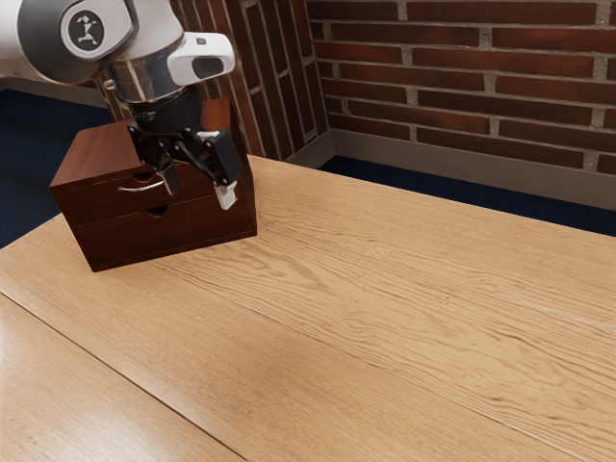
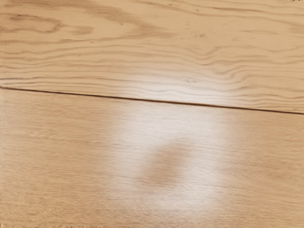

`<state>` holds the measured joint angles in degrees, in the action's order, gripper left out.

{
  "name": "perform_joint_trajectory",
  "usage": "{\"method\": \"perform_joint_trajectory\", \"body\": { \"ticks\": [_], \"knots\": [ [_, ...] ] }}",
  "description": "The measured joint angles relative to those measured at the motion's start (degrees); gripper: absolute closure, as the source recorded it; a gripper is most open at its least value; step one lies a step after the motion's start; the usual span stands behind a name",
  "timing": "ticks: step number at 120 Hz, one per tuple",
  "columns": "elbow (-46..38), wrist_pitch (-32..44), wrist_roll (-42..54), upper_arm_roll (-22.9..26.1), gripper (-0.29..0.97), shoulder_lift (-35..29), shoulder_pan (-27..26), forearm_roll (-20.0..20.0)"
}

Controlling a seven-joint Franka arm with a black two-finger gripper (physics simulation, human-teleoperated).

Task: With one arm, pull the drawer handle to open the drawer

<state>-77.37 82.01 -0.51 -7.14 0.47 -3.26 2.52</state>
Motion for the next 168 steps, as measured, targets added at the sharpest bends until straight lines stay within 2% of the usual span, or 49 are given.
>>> {"method": "perform_joint_trajectory", "body": {
  "ticks": [32, 48, 86, 107, 122, 143, 168],
  "knots": [
    [0.11, -0.32, -0.06, -0.21, 0.00, -0.24, 3.35, -0.78],
    [10.13, -3.65, -2.08, -0.53, 0.00, -1.36, 5.02, -2.00],
    [11.00, -8.93, -33.51, -3.15, 0.00, -1.02, 7.26, -2.80],
    [6.84, -10.10, -47.56, -3.74, 0.00, 0.70, 9.12, -2.79],
    [6.13, -10.87, -55.33, -3.78, 0.00, 2.75, 9.81, -2.78],
    [5.33, -11.23, -63.78, -3.81, 0.00, 4.45, 7.30, -2.74],
    [-1.36, -2.67, -71.12, -8.31, 0.00, 3.83, 8.32, -2.83]
  ]
}}
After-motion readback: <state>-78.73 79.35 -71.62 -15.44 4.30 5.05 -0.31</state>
